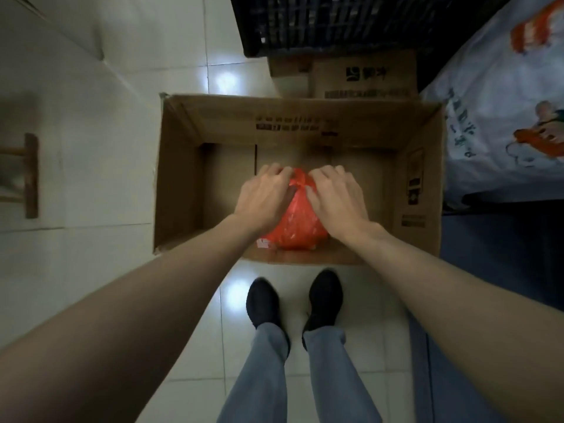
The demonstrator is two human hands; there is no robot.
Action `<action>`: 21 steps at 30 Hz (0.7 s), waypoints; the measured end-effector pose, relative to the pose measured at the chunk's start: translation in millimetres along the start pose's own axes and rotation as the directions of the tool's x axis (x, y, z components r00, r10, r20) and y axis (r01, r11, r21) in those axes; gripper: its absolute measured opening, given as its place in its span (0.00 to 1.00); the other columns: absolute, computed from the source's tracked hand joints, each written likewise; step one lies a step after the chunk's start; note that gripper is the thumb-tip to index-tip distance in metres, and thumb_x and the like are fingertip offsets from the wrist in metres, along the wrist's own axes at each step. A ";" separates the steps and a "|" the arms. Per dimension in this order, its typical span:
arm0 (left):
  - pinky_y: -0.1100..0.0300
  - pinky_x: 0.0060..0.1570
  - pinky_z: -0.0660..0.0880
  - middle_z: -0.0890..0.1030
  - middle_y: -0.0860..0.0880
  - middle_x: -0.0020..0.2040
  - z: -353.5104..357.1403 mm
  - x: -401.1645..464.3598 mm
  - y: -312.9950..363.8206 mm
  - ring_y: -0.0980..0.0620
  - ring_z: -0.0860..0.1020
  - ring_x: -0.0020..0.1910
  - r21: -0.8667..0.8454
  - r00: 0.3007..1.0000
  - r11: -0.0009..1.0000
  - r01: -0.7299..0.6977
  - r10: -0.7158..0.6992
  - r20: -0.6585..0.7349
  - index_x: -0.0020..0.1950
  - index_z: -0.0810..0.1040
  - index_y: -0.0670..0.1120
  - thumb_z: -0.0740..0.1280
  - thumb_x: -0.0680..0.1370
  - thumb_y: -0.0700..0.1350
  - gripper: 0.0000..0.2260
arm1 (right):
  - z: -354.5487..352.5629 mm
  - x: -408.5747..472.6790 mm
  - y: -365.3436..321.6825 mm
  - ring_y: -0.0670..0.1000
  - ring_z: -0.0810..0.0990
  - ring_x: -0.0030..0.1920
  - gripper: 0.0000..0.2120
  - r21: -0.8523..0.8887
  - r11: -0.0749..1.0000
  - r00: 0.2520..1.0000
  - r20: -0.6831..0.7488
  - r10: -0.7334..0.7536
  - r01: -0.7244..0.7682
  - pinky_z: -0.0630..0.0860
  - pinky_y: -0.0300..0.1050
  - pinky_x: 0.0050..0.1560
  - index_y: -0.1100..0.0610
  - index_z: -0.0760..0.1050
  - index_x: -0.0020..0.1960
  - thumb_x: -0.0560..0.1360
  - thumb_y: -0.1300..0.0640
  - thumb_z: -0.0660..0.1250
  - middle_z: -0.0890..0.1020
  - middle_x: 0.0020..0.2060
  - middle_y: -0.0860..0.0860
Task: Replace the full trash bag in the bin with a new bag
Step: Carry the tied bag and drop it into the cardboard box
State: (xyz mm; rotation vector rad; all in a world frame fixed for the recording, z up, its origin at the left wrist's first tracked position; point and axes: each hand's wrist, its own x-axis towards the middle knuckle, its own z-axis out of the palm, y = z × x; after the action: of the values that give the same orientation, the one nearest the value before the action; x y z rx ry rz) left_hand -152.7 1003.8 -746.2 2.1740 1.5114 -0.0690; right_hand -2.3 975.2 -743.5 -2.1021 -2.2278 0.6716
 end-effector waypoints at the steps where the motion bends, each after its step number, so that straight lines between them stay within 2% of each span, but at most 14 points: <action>1: 0.54 0.46 0.72 0.77 0.46 0.59 -5.5 -2.4 4.7 0.47 0.75 0.57 0.009 1.000 1.000 -0.013 0.013 -0.009 0.64 0.74 0.47 0.59 0.82 0.51 0.13 | -4.5 -2.8 -0.2 0.57 0.73 0.58 0.14 -0.001 1.000 1.000 -0.011 0.008 -0.008 0.69 0.52 0.59 0.57 0.74 0.61 0.81 0.52 0.58 0.78 0.58 0.56; 5: 0.62 0.42 0.70 0.78 0.48 0.56 -53.5 -15.7 27.8 0.51 0.77 0.52 0.050 0.997 0.996 -0.068 0.069 -0.028 0.61 0.73 0.47 0.57 0.83 0.51 0.12 | -50.0 -18.1 -9.9 0.55 0.75 0.55 0.12 0.000 1.000 0.998 -0.056 0.017 -0.017 0.73 0.51 0.56 0.56 0.76 0.57 0.79 0.52 0.59 0.79 0.54 0.55; 8: 0.63 0.41 0.67 0.78 0.50 0.53 -125.1 -23.8 52.9 0.53 0.76 0.49 0.093 0.995 0.993 -0.068 0.075 -0.069 0.57 0.72 0.49 0.56 0.83 0.52 0.10 | -117.2 -25.2 -26.0 0.51 0.75 0.53 0.10 0.039 0.999 0.995 -0.096 0.012 -0.008 0.74 0.48 0.54 0.53 0.75 0.55 0.79 0.50 0.59 0.78 0.52 0.51; 11: 0.60 0.40 0.68 0.78 0.50 0.51 -220.4 -26.2 88.1 0.51 0.77 0.48 0.124 0.982 0.990 -0.071 0.091 -0.165 0.55 0.72 0.49 0.55 0.83 0.51 0.09 | -214.1 -27.9 -48.6 0.50 0.75 0.47 0.08 0.054 0.999 0.976 -0.216 0.013 -0.002 0.73 0.46 0.49 0.52 0.75 0.49 0.78 0.51 0.59 0.78 0.46 0.49; 14: 0.61 0.37 0.66 0.77 0.52 0.49 -321.0 -26.7 127.4 0.52 0.78 0.44 0.086 0.961 0.993 -0.082 0.102 -0.257 0.53 0.70 0.50 0.55 0.83 0.51 0.08 | -320.7 -26.8 -70.6 0.52 0.75 0.44 0.08 0.011 0.999 0.928 -0.372 -0.031 0.038 0.74 0.48 0.45 0.53 0.75 0.44 0.77 0.51 0.60 0.77 0.41 0.49; 18: 0.56 0.40 0.75 0.78 0.52 0.47 -455.4 -32.1 181.0 0.51 0.78 0.45 0.112 0.896 0.989 -0.099 0.138 -0.423 0.50 0.69 0.50 0.53 0.83 0.53 0.10 | -467.3 -27.5 -95.0 0.53 0.77 0.47 0.11 -0.020 0.998 0.875 -0.481 -0.056 0.053 0.75 0.49 0.48 0.54 0.76 0.44 0.78 0.49 0.61 0.79 0.41 0.50; 21: 0.50 0.42 0.76 0.78 0.50 0.43 -540.2 -40.3 217.5 0.48 0.78 0.43 0.107 0.838 0.985 -0.133 0.169 -0.519 0.46 0.69 0.48 0.52 0.83 0.55 0.14 | -562.5 -38.9 -104.1 0.51 0.75 0.47 0.12 -0.033 0.998 0.841 -0.537 -0.063 0.054 0.73 0.47 0.48 0.52 0.72 0.42 0.79 0.47 0.58 0.78 0.41 0.48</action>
State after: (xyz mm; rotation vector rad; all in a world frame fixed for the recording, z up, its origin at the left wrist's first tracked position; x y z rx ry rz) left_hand -98.0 1135.3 -180.1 2.4886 1.6166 0.5885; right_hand 66.4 1106.1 -189.6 -1.9020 -1.9629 0.0334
